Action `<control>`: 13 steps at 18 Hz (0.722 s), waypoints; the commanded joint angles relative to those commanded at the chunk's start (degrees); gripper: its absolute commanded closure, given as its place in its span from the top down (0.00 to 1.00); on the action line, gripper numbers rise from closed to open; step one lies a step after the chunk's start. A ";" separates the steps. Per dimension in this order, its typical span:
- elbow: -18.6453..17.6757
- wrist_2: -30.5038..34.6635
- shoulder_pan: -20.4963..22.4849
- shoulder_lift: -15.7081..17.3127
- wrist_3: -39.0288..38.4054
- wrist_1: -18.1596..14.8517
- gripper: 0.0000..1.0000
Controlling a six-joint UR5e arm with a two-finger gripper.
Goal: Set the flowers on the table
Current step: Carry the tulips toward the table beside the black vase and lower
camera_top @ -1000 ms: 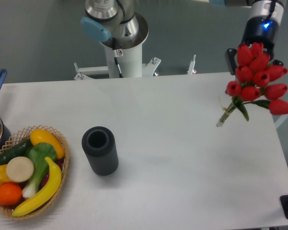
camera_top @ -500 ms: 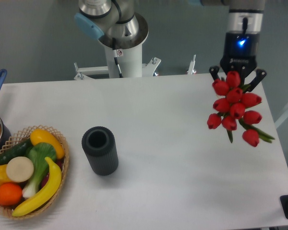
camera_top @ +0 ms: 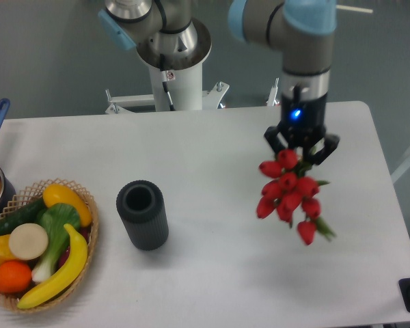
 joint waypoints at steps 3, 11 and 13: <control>-0.09 0.00 -0.44 -2.46 0.00 0.53 0.22; 4.30 5.45 -2.47 -11.16 -0.44 0.62 0.22; 5.36 5.89 -2.64 -12.83 -1.23 0.88 0.22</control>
